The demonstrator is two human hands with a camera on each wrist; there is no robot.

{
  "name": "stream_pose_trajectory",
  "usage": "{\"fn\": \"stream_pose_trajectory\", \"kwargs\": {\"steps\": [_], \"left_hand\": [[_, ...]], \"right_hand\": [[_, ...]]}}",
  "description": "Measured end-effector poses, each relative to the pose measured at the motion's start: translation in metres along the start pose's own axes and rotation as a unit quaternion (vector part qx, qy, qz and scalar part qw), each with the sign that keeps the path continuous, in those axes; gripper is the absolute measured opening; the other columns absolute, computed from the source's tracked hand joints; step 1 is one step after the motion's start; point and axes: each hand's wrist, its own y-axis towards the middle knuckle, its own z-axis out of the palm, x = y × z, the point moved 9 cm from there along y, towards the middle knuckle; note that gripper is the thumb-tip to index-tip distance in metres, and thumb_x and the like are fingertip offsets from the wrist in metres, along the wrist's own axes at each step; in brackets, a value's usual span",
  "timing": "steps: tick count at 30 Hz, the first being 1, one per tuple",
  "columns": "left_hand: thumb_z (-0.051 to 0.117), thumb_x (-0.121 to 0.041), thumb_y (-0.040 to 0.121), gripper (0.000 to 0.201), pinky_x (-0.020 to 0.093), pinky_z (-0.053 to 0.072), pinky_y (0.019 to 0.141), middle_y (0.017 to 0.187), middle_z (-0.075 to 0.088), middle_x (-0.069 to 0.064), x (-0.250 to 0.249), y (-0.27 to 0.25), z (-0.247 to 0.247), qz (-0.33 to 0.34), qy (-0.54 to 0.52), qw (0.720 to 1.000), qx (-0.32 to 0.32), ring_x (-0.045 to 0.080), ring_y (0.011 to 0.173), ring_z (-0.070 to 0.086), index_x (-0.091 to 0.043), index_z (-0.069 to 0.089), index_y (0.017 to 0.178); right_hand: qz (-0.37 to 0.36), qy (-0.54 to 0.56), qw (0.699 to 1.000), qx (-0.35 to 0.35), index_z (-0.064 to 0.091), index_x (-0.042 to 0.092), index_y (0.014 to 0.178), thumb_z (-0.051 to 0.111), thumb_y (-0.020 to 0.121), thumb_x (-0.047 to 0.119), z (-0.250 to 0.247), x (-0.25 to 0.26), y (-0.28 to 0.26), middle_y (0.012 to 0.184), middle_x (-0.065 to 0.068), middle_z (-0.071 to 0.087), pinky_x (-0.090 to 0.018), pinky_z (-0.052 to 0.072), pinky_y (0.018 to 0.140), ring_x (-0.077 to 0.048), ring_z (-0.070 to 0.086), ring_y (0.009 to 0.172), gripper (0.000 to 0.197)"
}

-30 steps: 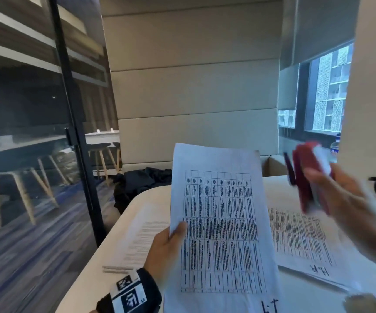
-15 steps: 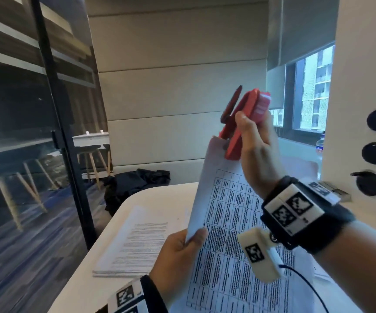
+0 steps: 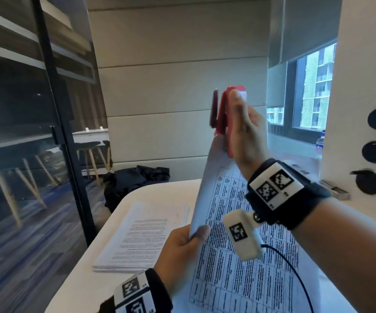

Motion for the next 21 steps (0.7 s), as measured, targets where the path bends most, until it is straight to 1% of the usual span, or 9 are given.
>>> {"fn": "stream_pose_trajectory", "kwargs": {"steps": [3, 6, 8, 9, 11, 14, 17, 19, 21], "left_hand": [[0.049, -0.040, 0.095, 0.046, 0.017, 0.018, 0.043, 0.048, 0.021, -0.009, 0.006, 0.002, -0.011, -0.020, 0.028, 0.999, -0.006, 0.010, 0.043, 0.017, -0.025, 0.033, 0.055], [0.052, -0.046, 0.091, 0.042, 0.026, 0.034, 0.052, 0.055, 0.043, 0.005, 0.016, 0.015, -0.040, -0.056, 0.040, 0.997, -0.040, 0.017, 0.050, 0.040, -0.012, 0.055, 0.066], [0.053, -0.039, 0.094, 0.038, 0.029, 0.050, 0.057, 0.063, 0.064, 0.006, 0.018, 0.028, -0.071, -0.075, 0.044, 0.991, -0.098, 0.021, 0.056, 0.059, -0.007, 0.065, 0.079], [0.052, -0.036, 0.096, 0.033, 0.023, 0.054, 0.058, 0.064, 0.069, 0.001, 0.017, 0.035, -0.091, -0.077, 0.060, 0.986, -0.135, 0.016, 0.058, 0.064, -0.010, 0.068, 0.081], [0.053, -0.031, 0.096, 0.026, 0.011, 0.048, 0.053, 0.070, 0.070, -0.004, 0.014, 0.052, -0.129, -0.076, 0.099, 0.975, -0.184, 0.009, 0.062, 0.064, -0.013, 0.070, 0.088], [0.058, -0.032, 0.094, 0.032, 0.024, 0.049, 0.069, 0.095, 0.069, 0.006, 0.031, 0.078, -0.181, -0.143, 0.167, 0.957, -0.190, 0.019, 0.080, 0.064, -0.004, 0.068, 0.107], [0.062, -0.030, 0.092, 0.035, 0.025, 0.042, 0.069, 0.101, 0.064, 0.012, 0.050, 0.093, -0.218, -0.205, 0.250, 0.928, -0.184, 0.022, 0.081, 0.058, 0.000, 0.064, 0.111], [0.062, -0.027, 0.092, 0.038, 0.028, 0.039, 0.074, 0.108, 0.064, 0.015, 0.061, 0.102, -0.231, -0.224, 0.268, 0.920, -0.177, 0.025, 0.087, 0.055, 0.004, 0.062, 0.115], [0.061, -0.027, 0.093, 0.039, 0.029, 0.039, 0.075, 0.111, 0.062, 0.013, 0.075, 0.106, -0.237, -0.244, 0.285, 0.912, -0.168, 0.025, 0.089, 0.053, 0.003, 0.061, 0.117]], "right_hand": [[-0.016, 0.012, 0.998, -0.067, 0.062, 0.016, 0.078, 0.044, 0.089, 0.054, -0.030, 0.005, 0.014, 0.070, -0.003, 0.064, -0.028, 0.047, 0.057, -0.016, 0.057, 0.060, 0.043], [-0.011, -0.038, 0.995, -0.094, 0.060, 0.021, 0.073, 0.054, 0.082, 0.056, -0.060, 0.000, 0.016, 0.074, -0.006, 0.066, -0.031, 0.049, 0.060, -0.018, 0.060, 0.064, 0.037], [0.029, -0.103, 0.991, -0.083, 0.061, 0.021, 0.074, 0.059, 0.074, 0.054, -0.073, -0.012, 0.011, 0.078, -0.010, 0.069, -0.031, 0.050, 0.057, -0.019, 0.061, 0.063, 0.033], [0.052, -0.145, 0.986, -0.062, 0.061, 0.020, 0.075, 0.061, 0.075, 0.049, -0.076, -0.020, 0.007, 0.077, -0.009, 0.069, -0.026, 0.048, 0.052, -0.018, 0.060, 0.061, 0.029], [0.103, -0.230, 0.968, -0.001, 0.061, 0.016, 0.079, 0.064, 0.083, 0.035, -0.080, -0.042, -0.006, 0.070, -0.004, 0.065, -0.020, 0.039, 0.042, -0.016, 0.054, 0.055, 0.019], [0.189, -0.317, 0.919, 0.141, 0.060, 0.016, 0.086, 0.067, 0.086, 0.034, -0.071, -0.080, -0.040, 0.071, -0.006, 0.065, -0.023, 0.038, 0.050, -0.021, 0.057, 0.058, 0.020], [0.219, -0.408, 0.843, 0.273, 0.058, 0.017, 0.084, 0.072, 0.080, 0.043, -0.058, -0.111, -0.081, 0.071, -0.006, 0.067, -0.029, 0.042, 0.058, -0.024, 0.061, 0.063, 0.030], [0.227, -0.437, 0.792, 0.359, 0.059, 0.022, 0.085, 0.074, 0.077, 0.045, -0.050, -0.129, -0.109, 0.074, -0.001, 0.068, -0.029, 0.047, 0.062, -0.018, 0.063, 0.067, 0.029], [0.236, -0.464, 0.726, 0.449, 0.058, 0.030, 0.089, 0.072, 0.078, 0.049, -0.042, -0.142, -0.140, 0.082, 0.005, 0.067, -0.023, 0.050, 0.067, -0.008, 0.063, 0.072, 0.027]]}}
